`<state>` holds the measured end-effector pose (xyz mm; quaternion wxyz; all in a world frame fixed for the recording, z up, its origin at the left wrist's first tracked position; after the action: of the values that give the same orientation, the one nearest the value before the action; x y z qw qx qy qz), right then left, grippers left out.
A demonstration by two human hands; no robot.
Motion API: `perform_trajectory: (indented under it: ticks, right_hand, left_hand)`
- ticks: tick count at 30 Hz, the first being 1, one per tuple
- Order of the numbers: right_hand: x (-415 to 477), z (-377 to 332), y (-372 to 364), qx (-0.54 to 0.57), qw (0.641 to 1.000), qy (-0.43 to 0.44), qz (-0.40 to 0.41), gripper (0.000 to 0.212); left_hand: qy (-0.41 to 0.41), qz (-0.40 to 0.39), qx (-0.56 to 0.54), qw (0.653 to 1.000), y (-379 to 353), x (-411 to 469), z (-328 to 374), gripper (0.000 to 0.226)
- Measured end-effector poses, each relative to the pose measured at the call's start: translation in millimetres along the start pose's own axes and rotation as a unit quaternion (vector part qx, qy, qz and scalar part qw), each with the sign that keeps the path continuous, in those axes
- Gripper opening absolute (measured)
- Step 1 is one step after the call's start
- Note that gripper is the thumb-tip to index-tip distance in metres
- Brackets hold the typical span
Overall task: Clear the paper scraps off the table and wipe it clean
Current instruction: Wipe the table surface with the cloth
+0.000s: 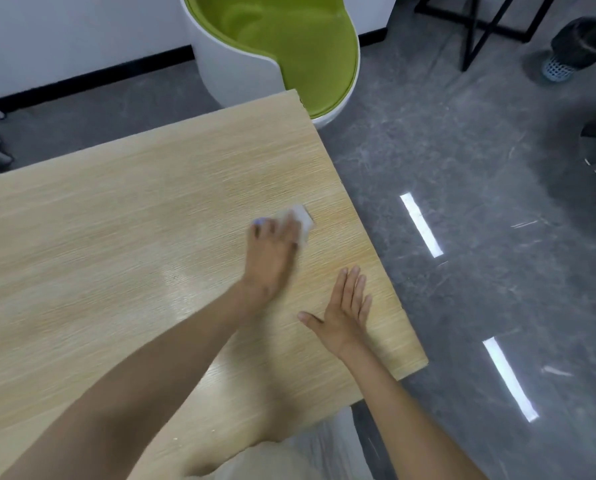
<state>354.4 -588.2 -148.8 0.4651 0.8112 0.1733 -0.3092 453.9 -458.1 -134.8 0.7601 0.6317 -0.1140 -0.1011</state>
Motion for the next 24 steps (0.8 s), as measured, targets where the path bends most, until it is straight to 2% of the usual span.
perform_trajectory:
  ticks: [2,3,4,5,6,8,10,11,12,14,15,16,17,18,20,22,23,24]
  right_hand:
    - [1,0,0,-0.007,1.0,-0.005,-0.008,0.117]
    - [2,0,-1,-0.011,1.0,-0.007,-0.014,0.117]
    - [3,0,-1,-0.015,1.0,-0.009,-0.02,0.117]
    - [3,0,-1,-0.018,0.999,-0.008,-0.025,0.116]
    - [4,0,-1,-0.02,0.999,-0.007,-0.031,0.116]
    - [4,1,-1,-0.018,0.999,-0.005,-0.033,0.116]
    - [4,0,-1,-0.016,1.0,-0.002,-0.027,0.117]
    - [4,0,-1,-0.013,1.0,0.0,-0.024,0.117]
    - [4,0,-2,-0.011,1.0,0.0,-0.021,0.116]
    - [4,0,-2,-0.021,1.0,0.001,-0.018,0.116]
    - [4,1,-3,-0.02,1.0,0.002,-0.017,0.116]
    - [4,1,-3,-0.014,1.0,0.003,-0.015,0.116]
    - [4,2,-2,-0.011,1.0,0.007,-0.012,0.116]
    - [3,2,-2,-0.011,1.0,0.011,-0.01,0.117]
    - [4,2,-3,-0.007,1.0,0.016,-0.009,0.117]
    - [2,2,-2,0.001,1.0,0.021,0.017,0.116]
    - [-2,2,0,0.009,0.999,0.029,0.037,0.115]
    - [-7,5,1,0.015,0.998,0.038,0.056,0.113]
  left_hand:
    - [-0.203,-0.03,0.037,0.978,-15,-31,20,0.044]
    - [-0.275,-0.036,0.053,0.959,-17,-34,10,0.048]
    - [-0.305,-0.018,0.061,0.95,-14,-27,-8,0.051]
    - [-0.289,-0.008,0.061,0.955,-12,-15,-29,0.052]
    - [-0.236,0.004,0.052,0.97,-8,-2,-49,0.052]
    - [-0.06,0.024,-0.005,0.998,-1,18,-77,0.049]
    - [0.059,0.024,-0.071,0.995,-2,16,-52,0.05]
    - [0.058,0.016,-0.078,0.995,-8,7,-28,0.049]
    - [-0.003,0.0,-0.078,0.997,-15,-6,-1,0.049]
    - [-0.189,-0.036,-0.064,0.979,-27,-42,35,0.051]
    - [-0.256,-0.042,-0.049,0.964,-28,-47,30,0.051]
    - [-0.29,-0.028,-0.021,0.956,-25,-42,16,0.05]
    - [-0.28,-0.017,0.009,0.96,-23,-30,-1,0.049]
    - [-0.232,-0.015,0.028,0.972,-19,-16,-19,0.05]
    - [-0.053,-0.011,0.016,0.998,-9,8,-52,0.049]
    - [0.116,0.012,-0.055,0.992,-2,11,-44,0.045]
    - [0.153,0.013,-0.075,0.985,-3,7,-24,0.043]
    - [0.139,0.005,-0.088,0.986,-6,-1,2,0.041]
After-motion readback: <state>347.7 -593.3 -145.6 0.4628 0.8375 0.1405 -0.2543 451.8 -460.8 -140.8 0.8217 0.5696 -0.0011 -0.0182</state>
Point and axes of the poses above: each hand's wrist, its own x-axis towards the middle knuckle, its own y-axis out of the back of the hand, z = x × y, the point moved 5 cm from there along x, towards the middle knuckle, and after that the axes turned 3 degrees about x, right-handed, at the moved point
